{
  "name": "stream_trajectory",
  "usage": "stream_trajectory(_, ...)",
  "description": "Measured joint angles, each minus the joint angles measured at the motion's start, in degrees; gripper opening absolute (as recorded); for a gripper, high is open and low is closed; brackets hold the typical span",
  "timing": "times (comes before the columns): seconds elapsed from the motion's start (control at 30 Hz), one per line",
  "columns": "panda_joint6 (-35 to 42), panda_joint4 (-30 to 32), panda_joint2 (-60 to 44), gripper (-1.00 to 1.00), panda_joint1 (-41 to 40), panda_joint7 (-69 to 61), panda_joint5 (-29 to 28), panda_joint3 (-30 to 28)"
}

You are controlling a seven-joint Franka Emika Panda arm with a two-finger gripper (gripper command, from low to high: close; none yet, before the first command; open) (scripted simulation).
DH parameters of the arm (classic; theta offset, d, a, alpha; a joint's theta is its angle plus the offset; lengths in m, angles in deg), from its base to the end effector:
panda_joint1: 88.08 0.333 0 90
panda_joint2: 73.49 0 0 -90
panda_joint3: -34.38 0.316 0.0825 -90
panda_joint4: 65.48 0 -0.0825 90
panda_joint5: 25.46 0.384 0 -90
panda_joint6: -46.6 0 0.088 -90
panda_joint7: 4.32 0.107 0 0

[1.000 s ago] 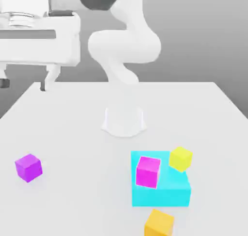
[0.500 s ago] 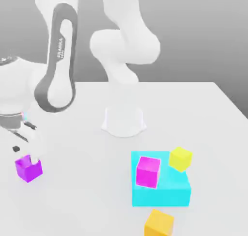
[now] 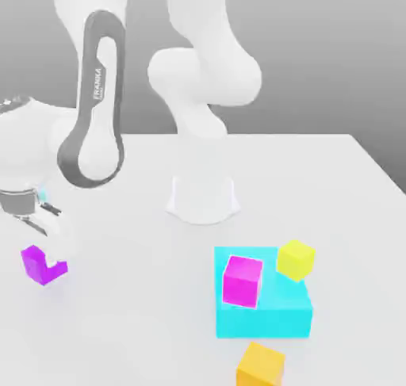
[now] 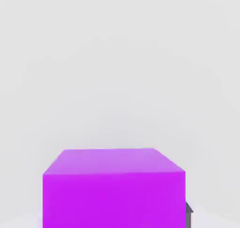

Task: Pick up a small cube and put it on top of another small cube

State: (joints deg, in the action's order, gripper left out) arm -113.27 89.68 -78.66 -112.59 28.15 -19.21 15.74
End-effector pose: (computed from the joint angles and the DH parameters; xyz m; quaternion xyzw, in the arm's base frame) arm 0.2899 -0.2831 0.2008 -0.7580 0.6522 0.0005 0.0044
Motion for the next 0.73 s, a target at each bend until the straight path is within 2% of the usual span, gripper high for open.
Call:
stream_trajectory(0.13, 6.1, 0.6, 6.9, -1.00, 11.1, 4.0, -1.8, 5.2)
stream_trajectory(0.47, 20.5, 2.0, 23.0, -1.00, 27.7, 12.3, -3.3, 22.4)
stream_trajectory(0.63, 11.3, 4.1, 15.9, -1.00, 28.7, 13.5, -4.1, 24.5)
stream_trajectory(0.67, 9.9, 4.4, 14.7, 1.00, 28.7, 13.6, -4.2, 24.6)
stream_trajectory(0.73, 9.9, 4.4, 14.7, 1.00, 28.7, 13.6, -4.2, 24.6)
